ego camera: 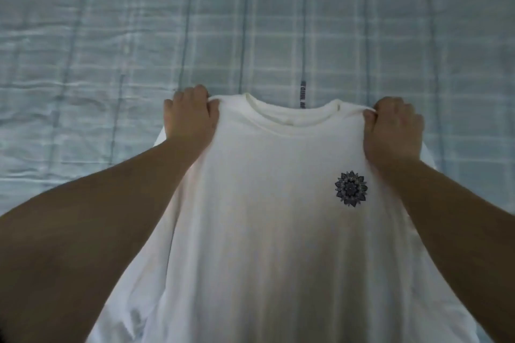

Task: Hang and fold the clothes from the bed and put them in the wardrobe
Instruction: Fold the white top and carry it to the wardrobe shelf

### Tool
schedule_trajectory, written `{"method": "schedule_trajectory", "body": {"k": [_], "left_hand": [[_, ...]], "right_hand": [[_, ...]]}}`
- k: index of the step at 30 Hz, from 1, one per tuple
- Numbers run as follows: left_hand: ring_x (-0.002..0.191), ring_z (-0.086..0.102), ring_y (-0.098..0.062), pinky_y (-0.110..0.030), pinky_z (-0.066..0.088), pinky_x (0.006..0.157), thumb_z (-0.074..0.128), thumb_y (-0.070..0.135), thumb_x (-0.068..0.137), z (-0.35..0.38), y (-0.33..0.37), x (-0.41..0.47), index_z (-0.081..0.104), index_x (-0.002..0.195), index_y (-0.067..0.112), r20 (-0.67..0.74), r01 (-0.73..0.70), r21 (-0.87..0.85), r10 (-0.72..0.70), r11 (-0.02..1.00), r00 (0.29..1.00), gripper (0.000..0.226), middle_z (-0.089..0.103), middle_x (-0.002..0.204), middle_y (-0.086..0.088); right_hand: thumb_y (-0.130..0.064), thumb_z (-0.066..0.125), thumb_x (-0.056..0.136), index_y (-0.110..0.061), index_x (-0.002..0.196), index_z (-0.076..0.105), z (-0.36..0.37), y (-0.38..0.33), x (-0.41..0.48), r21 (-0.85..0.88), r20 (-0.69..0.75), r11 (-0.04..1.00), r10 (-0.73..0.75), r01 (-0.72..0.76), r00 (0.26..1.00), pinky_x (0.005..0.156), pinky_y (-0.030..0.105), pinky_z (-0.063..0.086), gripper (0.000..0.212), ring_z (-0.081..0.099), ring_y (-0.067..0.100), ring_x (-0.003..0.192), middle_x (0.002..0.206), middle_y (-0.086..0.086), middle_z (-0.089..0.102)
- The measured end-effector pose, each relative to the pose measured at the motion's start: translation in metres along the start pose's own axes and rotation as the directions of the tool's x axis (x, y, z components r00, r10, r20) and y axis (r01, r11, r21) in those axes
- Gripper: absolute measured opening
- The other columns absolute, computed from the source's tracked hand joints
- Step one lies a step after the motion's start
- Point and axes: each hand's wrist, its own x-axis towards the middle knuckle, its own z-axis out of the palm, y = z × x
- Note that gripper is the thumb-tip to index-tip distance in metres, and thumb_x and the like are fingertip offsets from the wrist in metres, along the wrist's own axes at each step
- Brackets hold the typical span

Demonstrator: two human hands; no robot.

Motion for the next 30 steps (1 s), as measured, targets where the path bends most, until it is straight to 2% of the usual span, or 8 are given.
{"method": "schedule_trajectory", "body": {"k": [5,13,15,17,20,24,27,30], "left_hand": [[0.096,0.051,-0.038,-0.048,0.036,0.084,0.044,0.037,0.097,0.035,-0.005,0.005,0.054,0.101,0.010,-0.096,0.003,-0.067,-0.010,0.998,0.995,0.029,0.057,0.100,-0.016],[0.106,0.049,-0.038,-0.050,0.036,0.091,0.043,0.040,0.094,0.017,-0.001,-0.005,0.053,0.115,0.012,-0.096,-0.020,0.065,0.026,0.998,0.995,0.036,0.053,0.118,-0.018],[0.117,0.048,-0.039,-0.051,0.035,0.099,0.046,0.036,0.090,0.006,0.002,-0.016,0.050,0.126,0.010,-0.091,-0.075,0.006,0.076,0.997,0.993,0.044,0.051,0.131,-0.019],[0.133,0.042,-0.040,-0.052,0.030,0.110,0.046,0.031,0.090,-0.006,0.006,-0.040,0.044,0.141,0.007,-0.083,-0.181,-0.054,0.177,0.982,0.981,0.056,0.043,0.148,-0.021],[0.146,0.029,-0.038,-0.051,0.022,0.120,0.035,0.032,0.092,-0.022,0.011,-0.101,0.036,0.150,0.007,-0.058,-0.313,-0.137,0.308,0.940,0.950,0.063,0.033,0.158,-0.019],[0.150,0.022,-0.034,-0.050,0.018,0.122,0.033,0.033,0.096,-0.024,0.002,-0.219,0.030,0.154,0.010,0.039,-0.388,-0.171,0.400,0.906,0.916,0.063,0.027,0.162,-0.016],[0.152,0.016,-0.032,-0.050,0.017,0.122,0.030,0.035,0.098,-0.012,-0.015,-0.303,0.025,0.157,0.014,0.140,-0.394,-0.156,0.415,0.906,0.899,0.062,0.022,0.164,-0.013],[0.153,0.012,-0.032,-0.050,0.015,0.123,0.028,0.037,0.101,-0.005,-0.038,-0.388,0.024,0.157,0.017,0.227,-0.377,-0.162,0.406,0.912,0.885,0.060,0.018,0.165,-0.012]], "right_hand": [[-0.031,0.045,0.096,-0.014,0.102,0.052,0.023,0.005,0.004,0.045,-0.070,0.998,0.051,-0.048,0.996,0.086,0.044,0.032,0.020,0.044,0.033,0.097,0.108,0.014,0.052],[-0.033,0.044,0.095,-0.015,0.109,0.054,0.005,0.004,-0.005,0.064,-0.069,0.998,0.017,-0.013,0.997,0.088,0.046,0.035,0.025,0.047,0.035,0.102,0.114,0.015,0.053],[-0.030,0.044,0.095,-0.012,0.115,0.055,-0.006,0.002,-0.017,0.091,-0.098,0.995,-0.024,0.033,0.995,0.089,0.047,0.036,0.029,0.049,0.037,0.106,0.119,0.016,0.055],[-0.026,0.047,0.094,-0.010,0.125,0.054,-0.019,-0.001,-0.040,0.125,-0.144,0.989,-0.060,0.078,0.988,0.097,0.046,0.035,0.036,0.047,0.037,0.118,0.130,0.016,0.053],[-0.024,0.046,0.097,-0.008,0.136,0.049,-0.034,-0.011,-0.101,0.189,-0.135,0.975,-0.094,0.119,0.986,0.112,0.046,0.028,0.042,0.037,0.036,0.137,0.147,0.016,0.044],[-0.021,0.049,0.096,-0.007,0.145,0.042,-0.048,-0.027,-0.224,0.195,-0.056,0.969,-0.140,0.148,0.989,0.120,0.046,0.021,0.052,0.024,0.035,0.147,0.158,0.016,0.031],[-0.024,0.045,0.096,-0.010,0.149,0.037,-0.058,-0.037,-0.317,0.243,0.088,0.964,-0.136,0.112,0.987,0.122,0.046,0.014,0.056,0.016,0.031,0.151,0.161,0.014,0.024],[-0.025,0.043,0.095,-0.011,0.150,0.036,-0.063,-0.041,-0.412,0.256,0.200,0.963,-0.131,0.077,0.971,0.123,0.048,0.014,0.057,0.015,0.030,0.151,0.162,0.014,0.024]]}}
